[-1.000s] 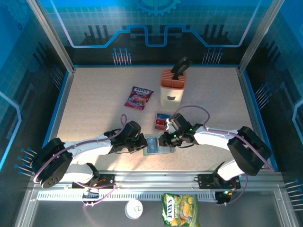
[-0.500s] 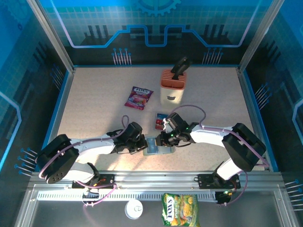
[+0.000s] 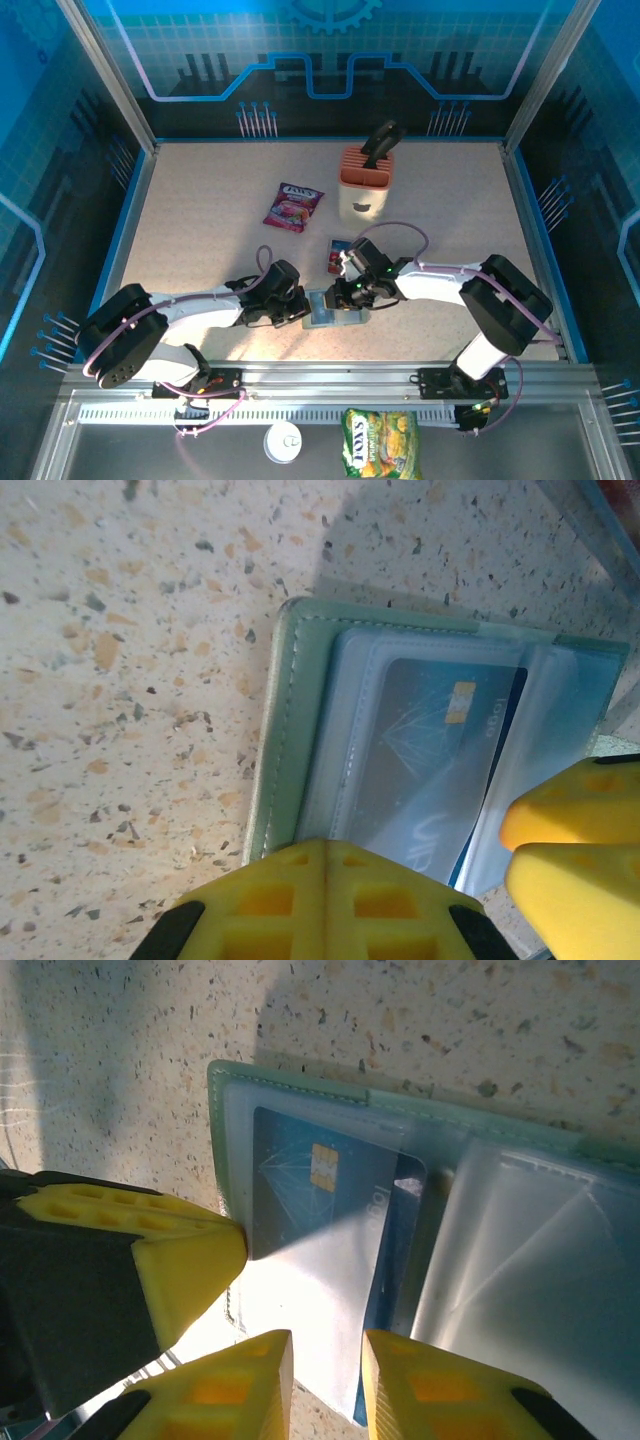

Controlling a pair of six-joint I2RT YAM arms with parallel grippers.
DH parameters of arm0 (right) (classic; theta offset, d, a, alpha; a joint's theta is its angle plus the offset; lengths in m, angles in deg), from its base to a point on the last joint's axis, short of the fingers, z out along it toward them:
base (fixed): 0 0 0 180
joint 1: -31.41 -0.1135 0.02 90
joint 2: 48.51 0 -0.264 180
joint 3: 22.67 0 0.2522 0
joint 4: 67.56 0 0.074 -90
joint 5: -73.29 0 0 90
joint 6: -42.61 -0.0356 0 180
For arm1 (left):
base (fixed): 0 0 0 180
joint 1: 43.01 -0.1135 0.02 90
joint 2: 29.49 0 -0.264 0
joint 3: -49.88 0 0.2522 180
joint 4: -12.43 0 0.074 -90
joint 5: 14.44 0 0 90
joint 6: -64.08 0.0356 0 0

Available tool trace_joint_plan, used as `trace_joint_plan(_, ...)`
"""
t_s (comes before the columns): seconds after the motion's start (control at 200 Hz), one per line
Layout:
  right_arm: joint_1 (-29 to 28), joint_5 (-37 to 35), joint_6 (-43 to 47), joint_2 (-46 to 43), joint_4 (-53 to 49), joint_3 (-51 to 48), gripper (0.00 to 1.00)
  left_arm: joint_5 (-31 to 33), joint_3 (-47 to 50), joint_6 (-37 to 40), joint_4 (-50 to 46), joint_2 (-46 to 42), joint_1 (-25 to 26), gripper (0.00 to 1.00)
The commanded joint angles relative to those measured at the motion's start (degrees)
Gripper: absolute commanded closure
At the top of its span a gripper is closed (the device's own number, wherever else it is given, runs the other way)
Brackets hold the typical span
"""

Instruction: Take the credit cards out of the card holder

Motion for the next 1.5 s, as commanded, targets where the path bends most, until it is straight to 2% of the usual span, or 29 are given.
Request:
trace_joint_plan(0.0,-0.97,0.7,-0.09,1.28,0.29,1.73,0.75,0.02,1.0,-0.13,-1.38,1.02,-0.49,1.0)
trace_joint_plan(0.705,-1.56,1.85,-0.43,4.56,1.54,2.7,0.76,-0.4,0.56,0.3,-1.91,1.02,-0.85,1.0)
trace_joint_plan(1.236,-2.2,-6.06,3.73,3.25,-9.79,5.52,0.74,-0.31,0.11,0.56,-2.65,0.92,-0.94,1.0)
trace_joint_plan(1.496,-2.35,-6.94,4.97,2.85,-12.09,6.95,0.74,-0.32,-0.14,0.54,-3.14,0.34,-0.94,1.0)
